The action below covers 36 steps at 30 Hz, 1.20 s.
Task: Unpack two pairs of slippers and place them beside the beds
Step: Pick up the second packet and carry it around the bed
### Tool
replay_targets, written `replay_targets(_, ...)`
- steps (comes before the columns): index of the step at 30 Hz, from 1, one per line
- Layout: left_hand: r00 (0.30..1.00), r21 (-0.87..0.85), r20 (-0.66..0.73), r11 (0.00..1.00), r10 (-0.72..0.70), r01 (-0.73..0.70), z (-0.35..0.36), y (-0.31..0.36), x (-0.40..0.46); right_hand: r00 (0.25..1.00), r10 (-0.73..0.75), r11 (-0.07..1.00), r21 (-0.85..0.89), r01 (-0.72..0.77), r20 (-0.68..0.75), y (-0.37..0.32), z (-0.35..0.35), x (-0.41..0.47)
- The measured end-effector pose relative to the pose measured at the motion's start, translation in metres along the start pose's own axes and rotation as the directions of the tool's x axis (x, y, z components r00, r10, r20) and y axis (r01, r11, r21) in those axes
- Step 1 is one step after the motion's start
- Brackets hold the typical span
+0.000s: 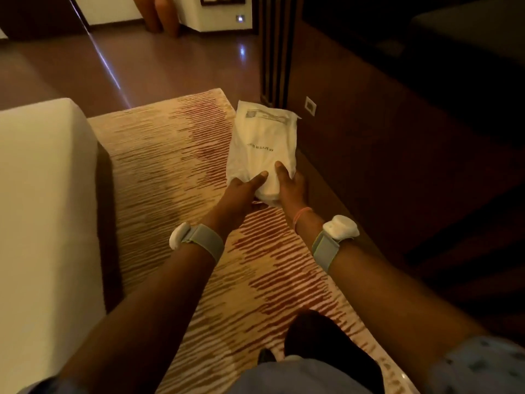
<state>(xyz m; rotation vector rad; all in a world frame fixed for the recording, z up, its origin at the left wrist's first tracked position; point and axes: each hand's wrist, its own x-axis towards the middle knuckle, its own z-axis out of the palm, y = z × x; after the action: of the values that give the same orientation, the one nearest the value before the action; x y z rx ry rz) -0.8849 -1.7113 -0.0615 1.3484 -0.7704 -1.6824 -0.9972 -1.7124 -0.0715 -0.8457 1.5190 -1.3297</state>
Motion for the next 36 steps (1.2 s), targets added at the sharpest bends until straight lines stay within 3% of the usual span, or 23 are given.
replay_targets(7, 0.997, -0.034, -0.082, 0.999, 0.009, -0.012, -0.015, 0.099, 0.214, 0.997, -0.022, 0.999, -0.038, 0.025, 0.068, -0.026, 0.103, 0.224)
replay_targets(11, 0.998, -0.057, -0.060, 0.998, 0.000, -0.004, -0.022, 0.139, 0.285, 0.993, -0.043, 0.999, -0.021, 0.046, 0.109, -0.043, 0.136, 0.298)
replay_targets(13, 0.994, -0.112, -0.112, 0.993, 0.015, -0.027, -0.032, 0.193, 0.352, 0.983, -0.016, 0.999, -0.037, 0.023, 0.181, -0.068, 0.187, 0.381)
replay_targets(17, 0.988, -0.154, -0.153, 0.987, 0.030, -0.053, -0.051, 0.250, 0.422, 0.968, 0.002, 0.996, -0.086, 0.021, 0.252, -0.096, 0.246, 0.455)
replay_targets(24, 0.968, -0.130, -0.232, 0.984, 0.091, -0.124, -0.134, 0.334, 0.592, 0.938, 0.003, 0.992, -0.123, 0.042, 0.347, -0.106, 0.394, 0.608)
replay_targets(30, 0.954, -0.127, -0.277, 0.980, 0.116, -0.156, -0.231, 0.451, 0.753, 0.915, -0.031, 0.994, -0.086, 0.071, 0.402, -0.135, 0.565, 0.753)
replay_targets(32, 0.940, -0.145, -0.325, 0.977, 0.100, -0.154, -0.267, 0.509, 0.810, 0.914, 0.023, 0.993, -0.112, 0.024, 0.406, -0.157, 0.638, 0.808)
replay_targets(36, 0.947, -0.090, -0.291, 0.981, 0.139, -0.172, -0.295, 0.559, 0.863, 0.912, 0.005, 0.996, -0.079, 0.030, 0.410, -0.177, 0.693, 0.855)
